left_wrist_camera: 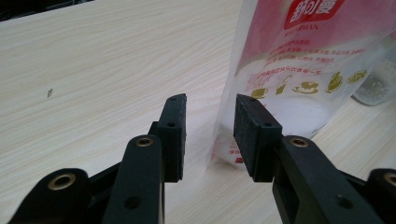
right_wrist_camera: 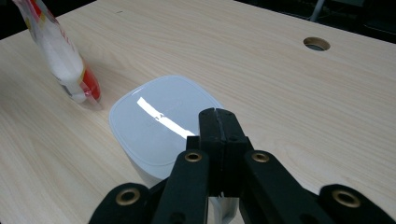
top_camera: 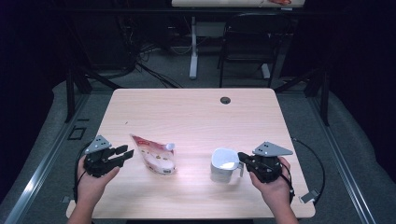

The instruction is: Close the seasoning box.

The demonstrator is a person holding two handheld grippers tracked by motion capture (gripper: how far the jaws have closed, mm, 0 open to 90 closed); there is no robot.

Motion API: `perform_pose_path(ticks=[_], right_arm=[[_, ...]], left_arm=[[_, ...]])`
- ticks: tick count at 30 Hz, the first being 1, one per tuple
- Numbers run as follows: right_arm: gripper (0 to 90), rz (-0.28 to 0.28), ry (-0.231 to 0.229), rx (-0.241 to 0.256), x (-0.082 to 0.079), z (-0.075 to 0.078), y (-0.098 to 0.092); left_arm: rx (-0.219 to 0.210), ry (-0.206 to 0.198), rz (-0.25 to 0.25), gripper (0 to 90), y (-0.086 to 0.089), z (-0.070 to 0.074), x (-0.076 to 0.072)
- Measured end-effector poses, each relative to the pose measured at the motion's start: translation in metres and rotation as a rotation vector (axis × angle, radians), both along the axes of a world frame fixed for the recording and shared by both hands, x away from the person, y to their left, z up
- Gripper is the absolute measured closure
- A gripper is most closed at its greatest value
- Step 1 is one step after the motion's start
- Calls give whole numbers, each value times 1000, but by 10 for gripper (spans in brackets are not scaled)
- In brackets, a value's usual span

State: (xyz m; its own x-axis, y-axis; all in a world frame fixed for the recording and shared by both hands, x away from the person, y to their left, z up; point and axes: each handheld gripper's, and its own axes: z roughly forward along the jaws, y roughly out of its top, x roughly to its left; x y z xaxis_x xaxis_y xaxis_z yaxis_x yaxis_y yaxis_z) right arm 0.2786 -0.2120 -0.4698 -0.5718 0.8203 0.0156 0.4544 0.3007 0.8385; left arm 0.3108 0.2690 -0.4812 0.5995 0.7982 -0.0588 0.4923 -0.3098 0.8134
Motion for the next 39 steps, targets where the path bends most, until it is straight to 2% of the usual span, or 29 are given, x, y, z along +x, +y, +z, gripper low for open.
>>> perform_pose_path(ticks=[11, 17, 21, 26, 36, 39], right_arm=[[900, 12, 14, -5, 3, -3, 6], [900, 6, 39, -31, 4, -8, 7], [900, 6, 52, 6, 5, -11, 4], [900, 2, 54, 4, 7, -11, 2], [900, -11, 61, 100, 6, -17, -6], [900, -13, 59, 106, 5, -18, -7]], left_arm=[[-6, -1, 3, 645, 3, 0, 1], [1, 7, -5, 644, 4, -3, 3], [-10, 10, 3, 644, 5, -3, 4], [-5, 2, 2, 642, 4, -3, 4], [-3, 3, 18, 642, 6, -1, -1], [-2, 1, 19, 641, 6, -1, -1]])
